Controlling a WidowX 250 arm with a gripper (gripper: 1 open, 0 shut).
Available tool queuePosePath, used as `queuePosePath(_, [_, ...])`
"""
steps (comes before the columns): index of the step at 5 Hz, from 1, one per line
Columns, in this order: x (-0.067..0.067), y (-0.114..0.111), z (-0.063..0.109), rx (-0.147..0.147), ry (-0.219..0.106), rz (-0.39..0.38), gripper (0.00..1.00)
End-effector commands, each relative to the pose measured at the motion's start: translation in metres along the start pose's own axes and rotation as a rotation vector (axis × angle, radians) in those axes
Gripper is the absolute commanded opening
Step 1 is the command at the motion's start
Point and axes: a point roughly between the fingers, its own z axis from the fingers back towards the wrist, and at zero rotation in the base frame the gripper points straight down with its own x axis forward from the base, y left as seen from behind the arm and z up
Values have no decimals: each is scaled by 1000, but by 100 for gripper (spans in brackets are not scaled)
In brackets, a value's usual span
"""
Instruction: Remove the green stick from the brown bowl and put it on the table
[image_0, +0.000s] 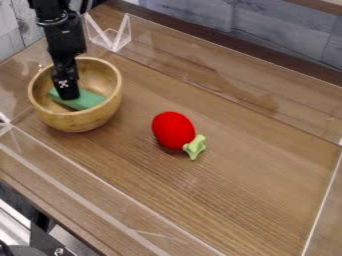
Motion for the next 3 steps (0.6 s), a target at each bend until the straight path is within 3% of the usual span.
queuePosePath(1, [-11,9,6,25,-9,6,100])
queuePosePath(2, [-22,14,2,19,-13,-34,100])
queuePosePath(3, [-29,15,-7,16,-13,-14,0])
